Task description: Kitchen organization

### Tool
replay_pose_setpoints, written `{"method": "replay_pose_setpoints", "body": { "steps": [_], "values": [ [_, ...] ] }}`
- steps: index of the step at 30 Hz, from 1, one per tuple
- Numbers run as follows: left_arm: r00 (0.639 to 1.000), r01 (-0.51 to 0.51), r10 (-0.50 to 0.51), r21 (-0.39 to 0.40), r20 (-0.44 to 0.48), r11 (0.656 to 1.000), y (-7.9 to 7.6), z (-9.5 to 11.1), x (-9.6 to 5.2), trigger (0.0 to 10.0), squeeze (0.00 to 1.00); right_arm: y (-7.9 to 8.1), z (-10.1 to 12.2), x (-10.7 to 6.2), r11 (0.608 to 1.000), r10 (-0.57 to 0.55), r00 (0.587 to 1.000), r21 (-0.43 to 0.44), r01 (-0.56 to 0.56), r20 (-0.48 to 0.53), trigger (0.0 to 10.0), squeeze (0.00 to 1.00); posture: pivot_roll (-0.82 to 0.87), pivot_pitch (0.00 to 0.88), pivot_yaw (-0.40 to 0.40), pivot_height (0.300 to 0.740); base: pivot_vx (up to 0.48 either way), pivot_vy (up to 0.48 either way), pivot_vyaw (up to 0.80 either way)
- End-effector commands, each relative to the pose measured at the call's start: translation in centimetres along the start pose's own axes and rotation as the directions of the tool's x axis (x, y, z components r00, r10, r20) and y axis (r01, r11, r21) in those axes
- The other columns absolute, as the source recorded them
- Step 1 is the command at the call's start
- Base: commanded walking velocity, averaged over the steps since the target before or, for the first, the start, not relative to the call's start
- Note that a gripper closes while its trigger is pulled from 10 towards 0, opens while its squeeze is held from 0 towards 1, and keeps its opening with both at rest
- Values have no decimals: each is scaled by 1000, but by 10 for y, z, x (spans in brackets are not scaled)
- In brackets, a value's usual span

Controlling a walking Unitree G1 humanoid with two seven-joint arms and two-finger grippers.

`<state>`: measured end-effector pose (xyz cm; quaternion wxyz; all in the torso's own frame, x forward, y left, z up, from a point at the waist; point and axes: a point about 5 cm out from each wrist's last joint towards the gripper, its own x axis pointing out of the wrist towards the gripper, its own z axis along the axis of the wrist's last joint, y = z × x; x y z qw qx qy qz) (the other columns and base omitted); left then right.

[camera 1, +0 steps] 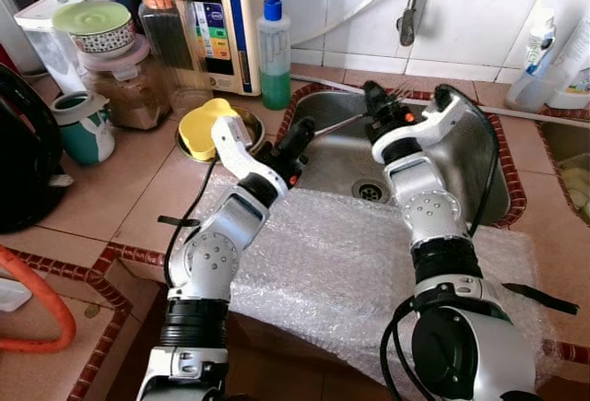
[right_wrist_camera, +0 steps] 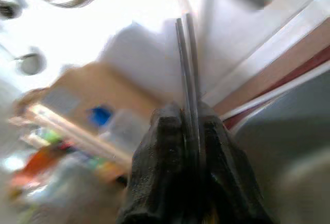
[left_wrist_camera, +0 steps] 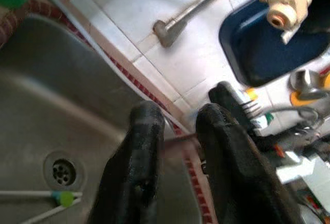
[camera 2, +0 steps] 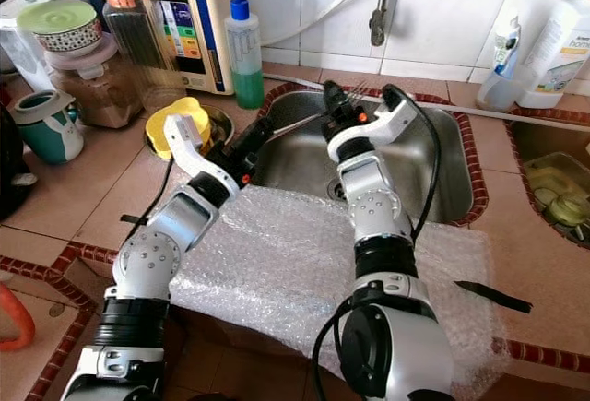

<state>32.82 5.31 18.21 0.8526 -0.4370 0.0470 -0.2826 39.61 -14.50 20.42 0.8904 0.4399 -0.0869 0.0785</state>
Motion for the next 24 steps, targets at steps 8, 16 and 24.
{"method": "replay_pose_setpoints", "body": {
  "steps": [8, 16, 24],
  "values": [
    [994, 108, -106, 100, -21, 989, -25, -1, -1, 10000, 1000, -31, 17, -1, 970, -190, 980, -143, 198, 67, 0, 0, 105, 62, 66, 740, 0, 0, 0],
    [995, 89, -80, 189, -58, 978, -19, -3, -13, 10000, 1000, -35, 28, 1, 842, -163, 983, -507, 184, 85, 0, 0, 134, 71, 68, 740, 0, 0, 0],
    [987, 107, -60, 335, -149, 936, -11, -13, -27, 10000, 1000, -33, 9, -2, 425, -77, 995, -905, -28, -67, 10000, 0, 157, 72, 76, 740, 0, 0, 0]
  ]
}}
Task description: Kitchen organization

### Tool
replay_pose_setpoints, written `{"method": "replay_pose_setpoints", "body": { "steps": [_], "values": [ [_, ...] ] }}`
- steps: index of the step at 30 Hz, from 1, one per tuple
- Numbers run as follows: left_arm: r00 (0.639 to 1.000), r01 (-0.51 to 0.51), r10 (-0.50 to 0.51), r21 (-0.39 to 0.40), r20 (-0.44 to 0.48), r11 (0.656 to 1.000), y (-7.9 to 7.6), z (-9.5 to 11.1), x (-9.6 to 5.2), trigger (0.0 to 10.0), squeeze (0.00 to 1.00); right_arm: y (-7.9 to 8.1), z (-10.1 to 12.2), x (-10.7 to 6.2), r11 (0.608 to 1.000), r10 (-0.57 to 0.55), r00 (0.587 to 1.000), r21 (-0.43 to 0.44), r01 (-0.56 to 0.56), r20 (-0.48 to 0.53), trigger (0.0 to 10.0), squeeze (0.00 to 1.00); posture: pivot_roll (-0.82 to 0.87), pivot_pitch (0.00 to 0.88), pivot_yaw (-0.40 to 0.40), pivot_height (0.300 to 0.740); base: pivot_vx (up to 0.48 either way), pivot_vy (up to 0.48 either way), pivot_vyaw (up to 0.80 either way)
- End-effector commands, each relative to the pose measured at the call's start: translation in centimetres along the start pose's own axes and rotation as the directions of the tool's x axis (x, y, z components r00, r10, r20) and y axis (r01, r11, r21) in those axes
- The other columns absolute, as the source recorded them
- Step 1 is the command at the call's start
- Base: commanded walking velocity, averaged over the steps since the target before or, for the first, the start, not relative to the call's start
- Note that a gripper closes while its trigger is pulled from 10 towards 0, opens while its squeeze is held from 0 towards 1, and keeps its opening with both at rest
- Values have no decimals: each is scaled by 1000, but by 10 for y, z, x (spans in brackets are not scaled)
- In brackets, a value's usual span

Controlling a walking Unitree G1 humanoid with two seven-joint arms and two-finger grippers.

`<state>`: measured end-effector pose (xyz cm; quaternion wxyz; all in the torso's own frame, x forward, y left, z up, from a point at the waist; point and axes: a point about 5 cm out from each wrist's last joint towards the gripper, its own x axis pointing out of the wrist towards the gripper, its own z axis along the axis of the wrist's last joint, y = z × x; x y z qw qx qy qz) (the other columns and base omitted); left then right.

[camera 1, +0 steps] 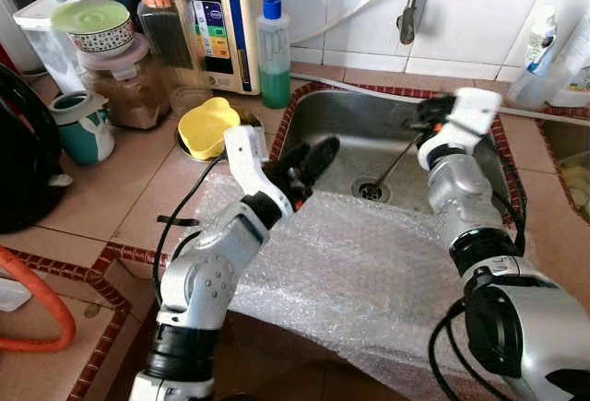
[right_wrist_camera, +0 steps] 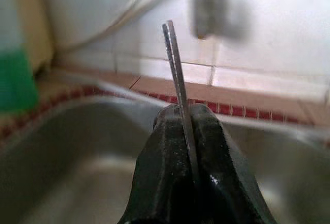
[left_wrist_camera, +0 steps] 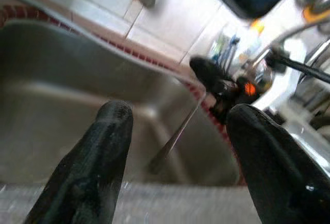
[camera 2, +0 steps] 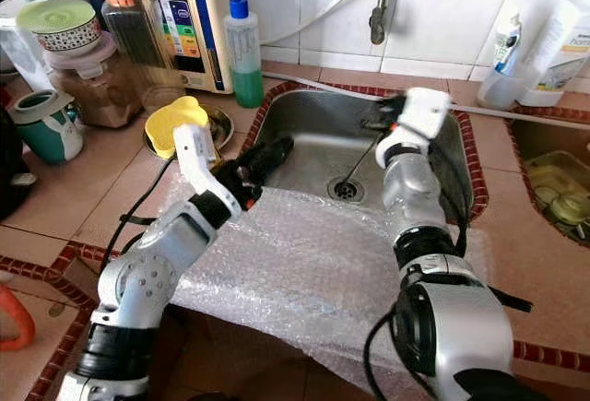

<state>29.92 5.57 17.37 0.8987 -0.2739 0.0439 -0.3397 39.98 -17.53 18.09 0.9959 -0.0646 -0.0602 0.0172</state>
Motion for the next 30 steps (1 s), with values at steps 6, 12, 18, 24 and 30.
{"method": "replay_pose_setpoints", "body": {
  "steps": [6, 12, 18, 24, 30],
  "values": [
    [999, 26, -24, 77, -25, 997, -6, -1, -2, 10000, 1000, 8, -12, -5, 941, 117, 992, -312, -129, -55, 10000, 0, 177, 76, 74, 740, 0, 0, 0],
    [999, 28, -23, 134, -39, 991, -7, -2, -7, 10000, 1000, 2, -31, -13, 870, 124, 983, -461, -174, -136, 10000, 1000, 205, 75, 65, 740, 0, 0, 0],
    [999, 21, -13, 150, -52, 988, -5, -4, -12, 10000, 1000, -3, -37, -16, 872, 101, 981, -460, -166, -163, 10000, 1000, 211, 70, 68, 740, 0, 0, 0],
    [997, 33, -19, 187, -76, 982, -4, -7, -13, 10000, 1000, -2, -41, -18, 865, 105, 978, -469, -180, -182, 10000, 1000, 210, 71, 70, 740, 0, 0, 0],
    [990, 31, 10, 293, -138, 956, 2, -14, -15, 10000, 1000, 2, -44, -19, 856, 141, 968, -466, -225, -207, 10000, 1000, 205, 70, 78, 740, 0, 0, 0]
  ]
}}
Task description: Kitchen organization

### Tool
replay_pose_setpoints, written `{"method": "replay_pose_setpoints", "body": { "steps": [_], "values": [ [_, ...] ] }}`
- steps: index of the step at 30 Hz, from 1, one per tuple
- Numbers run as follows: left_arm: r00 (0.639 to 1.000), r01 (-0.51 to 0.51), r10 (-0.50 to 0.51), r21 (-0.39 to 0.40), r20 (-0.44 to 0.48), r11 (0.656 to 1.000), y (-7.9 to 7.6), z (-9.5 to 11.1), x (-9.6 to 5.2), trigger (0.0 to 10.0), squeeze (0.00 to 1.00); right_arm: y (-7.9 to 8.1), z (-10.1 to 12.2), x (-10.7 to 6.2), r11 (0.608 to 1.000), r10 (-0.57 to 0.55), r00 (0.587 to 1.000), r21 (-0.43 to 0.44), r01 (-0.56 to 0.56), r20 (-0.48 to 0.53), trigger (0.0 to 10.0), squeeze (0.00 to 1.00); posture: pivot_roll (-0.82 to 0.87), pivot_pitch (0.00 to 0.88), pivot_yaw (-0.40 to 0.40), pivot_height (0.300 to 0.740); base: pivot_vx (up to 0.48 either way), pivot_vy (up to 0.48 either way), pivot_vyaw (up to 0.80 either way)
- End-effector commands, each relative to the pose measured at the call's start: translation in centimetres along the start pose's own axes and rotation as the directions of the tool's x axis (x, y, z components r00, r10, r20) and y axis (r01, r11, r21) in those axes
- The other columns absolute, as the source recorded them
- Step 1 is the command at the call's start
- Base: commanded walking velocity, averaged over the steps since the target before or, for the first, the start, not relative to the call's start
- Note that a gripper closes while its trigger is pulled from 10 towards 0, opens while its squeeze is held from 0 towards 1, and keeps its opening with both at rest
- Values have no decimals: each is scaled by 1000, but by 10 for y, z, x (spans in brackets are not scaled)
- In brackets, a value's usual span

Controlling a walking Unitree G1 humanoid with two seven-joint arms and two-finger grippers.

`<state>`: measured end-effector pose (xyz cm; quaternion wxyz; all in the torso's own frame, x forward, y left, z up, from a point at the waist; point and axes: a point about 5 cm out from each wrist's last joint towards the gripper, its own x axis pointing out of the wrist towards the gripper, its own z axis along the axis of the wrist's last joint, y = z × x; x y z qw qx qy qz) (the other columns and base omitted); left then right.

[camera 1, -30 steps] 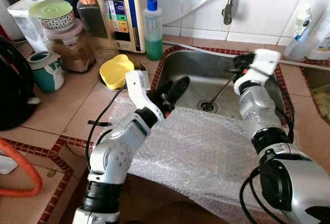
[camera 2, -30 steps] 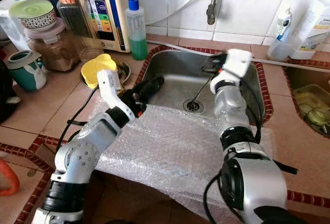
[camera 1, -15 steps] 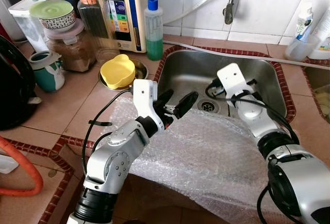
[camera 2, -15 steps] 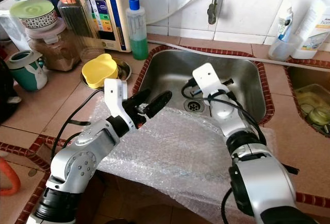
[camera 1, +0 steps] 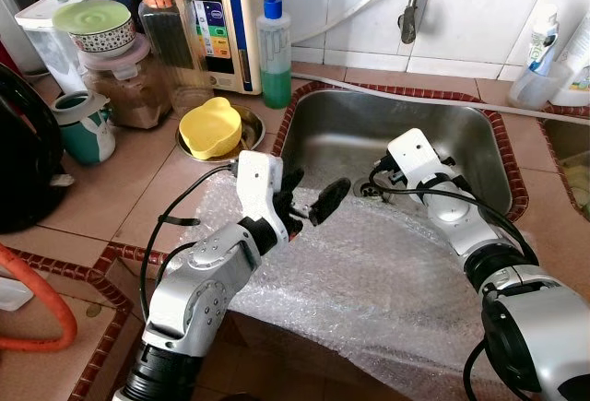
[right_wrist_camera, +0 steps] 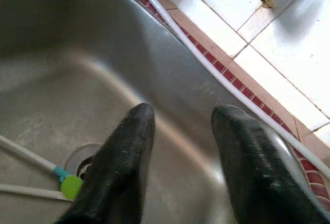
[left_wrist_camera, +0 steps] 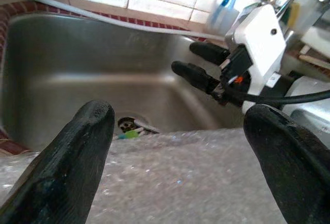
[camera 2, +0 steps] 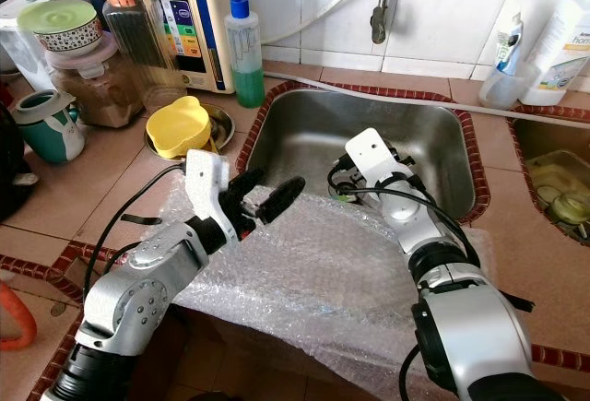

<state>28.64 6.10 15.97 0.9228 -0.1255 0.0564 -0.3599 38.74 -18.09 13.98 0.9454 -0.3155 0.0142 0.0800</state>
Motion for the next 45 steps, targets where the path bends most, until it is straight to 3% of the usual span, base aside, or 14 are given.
{"method": "replay_pose_setpoints", "body": {
  "steps": [1, 16, 20, 21, 22, 23, 25, 29, 34, 40, 41, 42, 43, 45],
  "values": [
    [1000, 13, -12, 41, -13, 999, -1, -1, -1, 10000, 1000, 5, -3, -1, 999, 36, 999, -10, -36, -18, 10000, 1000, 205, 70, 78, 740, 0, 0, 0],
    [1000, -6, 5, 128, 4, 992, 4, 4, 3, 10000, 1000, 7, -2, -1, 999, 47, 999, 27, -47, -9, 10000, 1000, 203, 58, 80, 740, 0, 0, 0],
    [994, -85, 70, 198, 83, 976, 12, 20, 4, 10000, 1000, 2, -1, 0, 992, 7, 1000, 125, -7, 3, 10000, 1000, 201, 53, 76, 740, 0, 0, 0],
    [991, -108, 88, 208, 103, 972, 16, 23, 5, 10000, 961, 0, 0, 0, 987, -1, 1000, 158, 0, 8, 10000, 1000, 196, 49, 75, 740, 0, 0, 0],
    [986, -139, 115, 216, 120, 966, 20, 27, 5, 10000, 741, -2, 2, 0, 984, -22, 1000, 178, 18, 19, 10000, 1000, 191, 48, 75, 740, 0, 0, 0],
    [986, -139, 115, 216, 120, 966, 20, 27, 5, 10000, 741, -2, 2, 0, 984, -22, 1000, 178, 18, 19, 10000, 1000, 191, 48, 75, 740, 0, 0, 0],
    [970, -215, 183, 213, 162, 953, 31, 34, 5, 10000, 0, -6, 8, 1, 970, -62, 997, 237, 48, 55, 10000, 1000, 181, 48, 75, 740, 0, 0, 0],
    [907, -378, 350, 89, 233, 921, 57, 44, 3, 10000, 0, -15, 23, 3, 908, -135, 981, 414, 65, 140, 10000, 1000, 159, 49, 74, 740, 0, 0, 0],
    [865, -448, 439, -21, 242, 894, 67, 37, 0, 10000, 0, -22, 34, 4, 827, -165, 965, 561, 24, 202, 10000, 1000, 145, 49, 69, 740, 0, 0, 0],
    [848, -476, 495, -139, 191, 869, 70, 24, 4, 10000, 0, -25, 41, 0, 789, -160, 948, 612, -45, 277, 10000, 1000, 122, 54, 65, 740, 0, 0, 0],
    [848, -473, 498, -161, 183, 866, 69, 22, 4, 10000, 0, -25, 43, -2, 781, -161, 943, 622, -59, 291, 10000, 945, 119, 54, 67, 740, 0, 0, 0],
    [846, -475, 505, -187, 171, 860, 68, 19, 5, 10000, 0, -24, 47, -4, 770, -152, 936, 632, -90, 318, 10000, 365, 116, 54, 69, 740, 0, 0, 0],
    [843, -479, 516, -225, 153, 848, 67, 16, 6, 10000, 0, -22, 51, -6, 766, -145, 927, 633, -116, 345, 10000, 0, 109, 54, 74, 740, 0, 0, 0],
    [842, -478, 522, -258, 140, 840, 67, 13, 7, 10000, 0, -21, 54, -8, 767, -141, 922, 629, -128, 360, 10000, 0, 104, 55, 77, 740, 0, 0, 0]
  ]
}}
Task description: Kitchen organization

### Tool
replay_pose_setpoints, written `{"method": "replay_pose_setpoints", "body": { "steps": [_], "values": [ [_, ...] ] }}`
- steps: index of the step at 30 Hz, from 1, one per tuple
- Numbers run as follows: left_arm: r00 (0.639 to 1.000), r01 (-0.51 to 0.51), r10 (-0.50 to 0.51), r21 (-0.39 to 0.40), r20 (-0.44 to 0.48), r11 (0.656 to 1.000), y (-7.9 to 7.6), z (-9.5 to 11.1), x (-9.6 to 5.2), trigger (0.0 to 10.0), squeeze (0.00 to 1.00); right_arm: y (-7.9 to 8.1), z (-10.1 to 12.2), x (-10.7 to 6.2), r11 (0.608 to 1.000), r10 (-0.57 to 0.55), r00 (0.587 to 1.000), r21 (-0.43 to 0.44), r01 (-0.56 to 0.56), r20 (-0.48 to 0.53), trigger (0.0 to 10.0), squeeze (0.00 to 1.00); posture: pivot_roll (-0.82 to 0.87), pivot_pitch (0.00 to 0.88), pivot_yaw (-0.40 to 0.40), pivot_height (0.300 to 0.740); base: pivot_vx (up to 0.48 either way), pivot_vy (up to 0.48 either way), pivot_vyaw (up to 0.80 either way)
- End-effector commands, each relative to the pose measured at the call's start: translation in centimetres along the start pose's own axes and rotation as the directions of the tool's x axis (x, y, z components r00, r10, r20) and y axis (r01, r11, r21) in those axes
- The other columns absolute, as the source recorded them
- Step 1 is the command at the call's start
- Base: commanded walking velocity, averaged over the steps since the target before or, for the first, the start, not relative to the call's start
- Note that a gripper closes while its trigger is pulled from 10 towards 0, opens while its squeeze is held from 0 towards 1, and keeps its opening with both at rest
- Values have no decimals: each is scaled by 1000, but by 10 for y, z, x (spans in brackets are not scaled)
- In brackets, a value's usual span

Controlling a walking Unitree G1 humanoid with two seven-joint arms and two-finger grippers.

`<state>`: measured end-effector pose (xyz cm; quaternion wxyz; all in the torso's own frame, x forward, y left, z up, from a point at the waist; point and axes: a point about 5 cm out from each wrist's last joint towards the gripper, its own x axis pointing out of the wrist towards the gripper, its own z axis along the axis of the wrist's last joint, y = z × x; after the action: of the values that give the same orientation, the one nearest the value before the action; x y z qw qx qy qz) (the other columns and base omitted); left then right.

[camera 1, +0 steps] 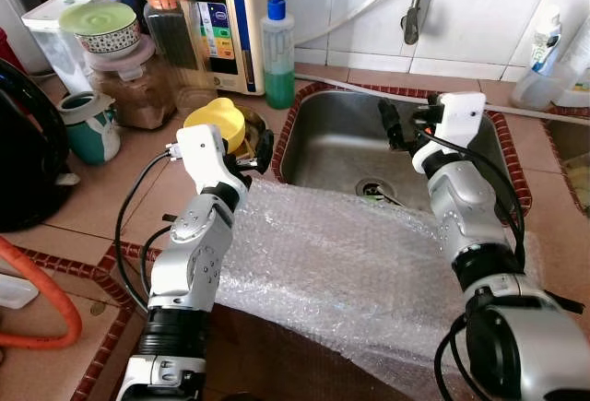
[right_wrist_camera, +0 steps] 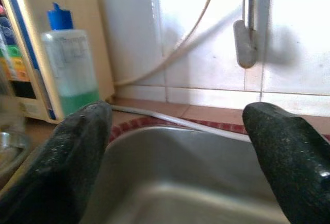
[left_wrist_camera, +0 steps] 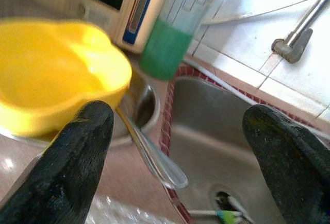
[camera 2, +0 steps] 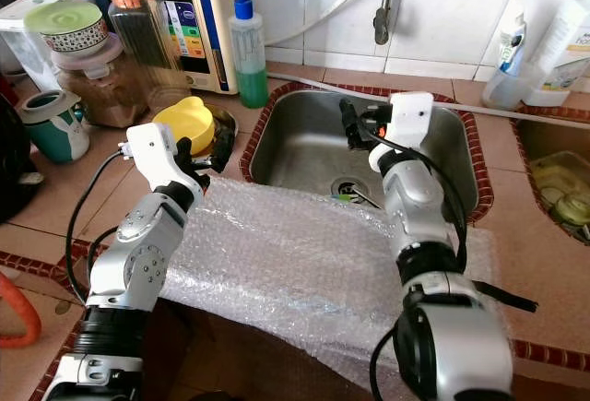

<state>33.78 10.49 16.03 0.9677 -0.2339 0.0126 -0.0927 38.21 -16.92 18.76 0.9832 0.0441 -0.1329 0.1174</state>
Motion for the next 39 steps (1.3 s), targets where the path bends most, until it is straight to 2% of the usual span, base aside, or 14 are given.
{"method": "replay_pose_setpoints", "body": {
  "steps": [1, 5, 17, 19, 20, 21, 24, 33, 34, 35, 36, 37, 38, 39],
  "values": [
    [999, -31, 30, -31, -33, 999, 4, -6, -1, 10000, 0, 4, 8, 2, 1000, 26, 999, 6, -26, 31, 10000, 0, 104, 55, 77, 740, 0, 0, 0],
    [995, -51, 40, -119, -89, 992, 2, -15, 2, 10000, 0, 11, 13, 0, 997, 73, 996, 4, -74, 41, 10000, 0, 97, 52, 81, 740, 0, 0, 0],
    [991, -88, 60, -252, -119, 964, 3, -15, 13, 10000, 0, 23, 24, -3, 985, 166, 986, 33, -167, 23, 10000, 0, 95, 47, 73, 740, 0, 0, 0],
    [988, -112, 77, -279, -133, 954, 6, -17, 16, 10000, 0, 43, 23, -10, 946, 313, 950, 96, -311, -8, 10000, 0, 93, 46, 70, 740, 0, 0, 0],
    [988, -112, 77, -279, -133, 954, 6, -17, 16, 10000, 0, 43, 23, -10, 946, 313, 950, 96, -311, -8, 10000, 0, 93, 46, 70, 740, 0, 0, 0],
    [986, -121, 82, -293, -142, 949, 6, -19, 17, 10000, 0, 52, 22, -15, 917, 386, 922, 120, -381, -23, 10000, 0, 92, 46, 69, 740, 0, 0, 0],
    [985, -118, 74, -297, -155, 948, 5, -22, 18, 10000, 0, 66, 16, -31, 863, 501, 862, 109, -493, -73, 10000, 0, 91, 46, 70, 740, 0, 0, 0],
    [986, -128, 80, -359, -147, 925, 12, -20, 22, 10000, 0, 63, 1, -67, 831, 556, 804, 128, -542, -210, 10000, 0, 76, 49, 75, 740, 0, 0, 0],
    [986, -130, 82, -364, -144, 922, 13, -20, 22, 7647, 0, 62, 0, -70, 833, 552, 804, 128, -538, -219, 10000, 0, 72, 50, 77, 740, 0, 0, 0],
    [986, -131, 84, -366, -143, 921, 13, -20, 22, 7647, 0, 62, 0, -71, 835, 550, 804, 129, -535, -225, 10000, 0, 72, 50, 77, 740, 0, 0, 0],
    [986, -133, 84, -373, -145, 918, 14, -20, 23, 3059, 0, 61, 0, -74, 837, 547, 804, 130, -532, -232, 10000, 0, 68, 51, 79, 740, 0, 0, 0],
    [986, -134, 83, -378, -147, 916, 14, -20, 23, 3059, 0, 61, 0, -75, 838, 546, 804, 131, -530, -237, 10000, 0, 68, 51, 79, 740, 0, 0, 0],
    [986, -134, 83, -382, -146, 915, 15, -20, 24, 2275, 0, 61, -1, -77, 838, 545, 803, 131, -529, -241, 10000, 0, 64, 51, 82, 740, 0, 0, 0],
    [986, -133, 84, -385, -143, 913, 16, -19, 24, 0, 0, 62, -1, -78, 839, 544, 802, 130, -529, -246, 10000, 0, 61, 51, 83, 740, 0, 0, 0]
  ]
}}
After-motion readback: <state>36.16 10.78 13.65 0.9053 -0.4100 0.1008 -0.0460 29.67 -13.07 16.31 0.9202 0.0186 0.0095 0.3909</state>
